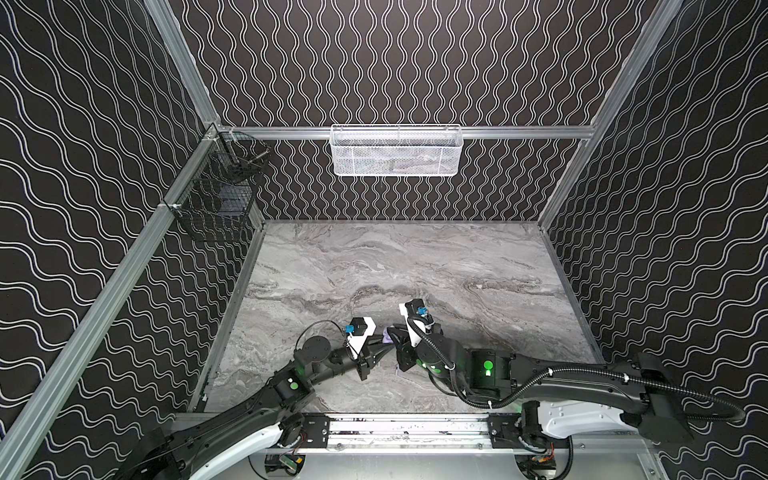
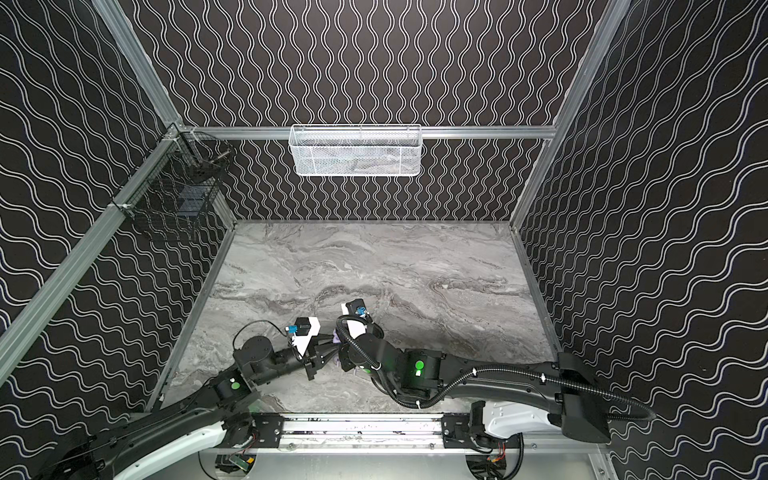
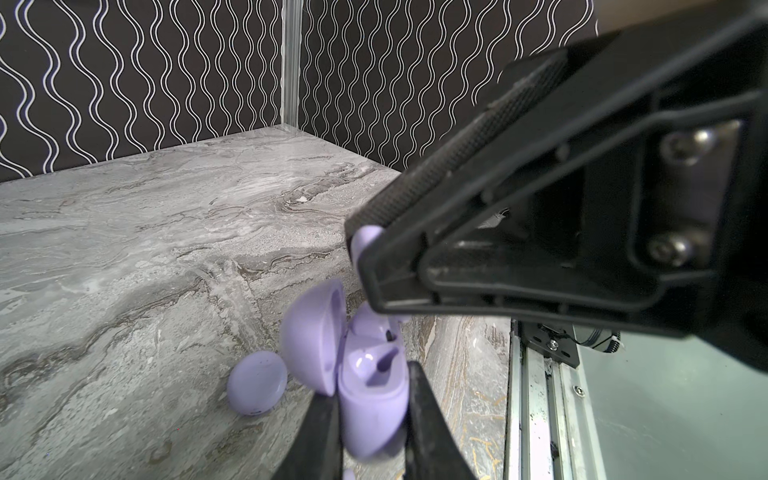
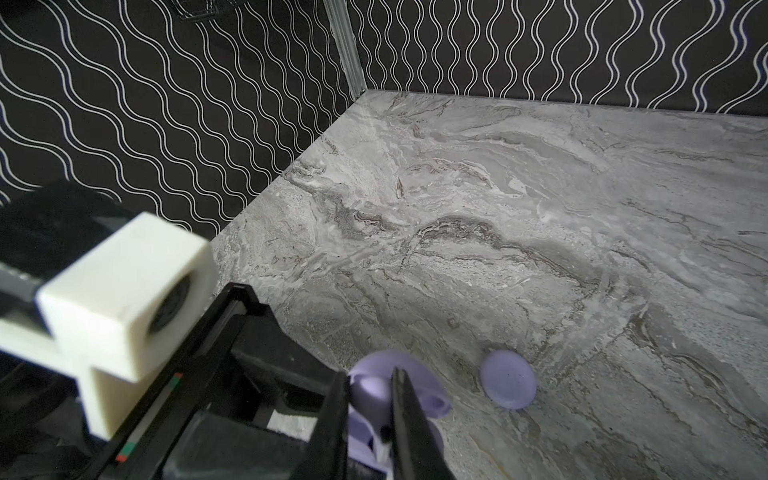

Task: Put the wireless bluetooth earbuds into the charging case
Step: 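Lower the earbud into the empty slot of the open case with the right gripper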

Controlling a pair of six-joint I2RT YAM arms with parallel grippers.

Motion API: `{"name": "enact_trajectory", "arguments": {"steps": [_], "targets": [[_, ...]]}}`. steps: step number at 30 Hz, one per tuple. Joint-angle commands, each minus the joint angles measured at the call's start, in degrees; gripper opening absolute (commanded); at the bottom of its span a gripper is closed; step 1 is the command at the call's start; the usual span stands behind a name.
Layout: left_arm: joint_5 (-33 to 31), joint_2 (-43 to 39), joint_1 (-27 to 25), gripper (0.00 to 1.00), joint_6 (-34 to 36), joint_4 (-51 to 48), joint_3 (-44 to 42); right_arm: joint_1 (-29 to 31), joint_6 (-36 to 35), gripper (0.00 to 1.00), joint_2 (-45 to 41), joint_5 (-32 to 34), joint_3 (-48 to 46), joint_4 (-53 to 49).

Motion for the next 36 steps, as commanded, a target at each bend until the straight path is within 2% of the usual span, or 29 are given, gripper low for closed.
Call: {"name": "enact_trajectory", "arguments": {"steps": [1, 36], "targets": [[0.26, -0.17, 0.05, 0.00, -0.08, 2.30, 0.13, 0.08, -0.29, 0.17, 0.40, -0.35, 0.49, 2.09], [0.26, -0.12, 0.05, 0.00, -0.07, 2.29, 0.13, 0.07, 0.14, 0.16, 0.38, 0.34, -1.20, 3.85]]}}
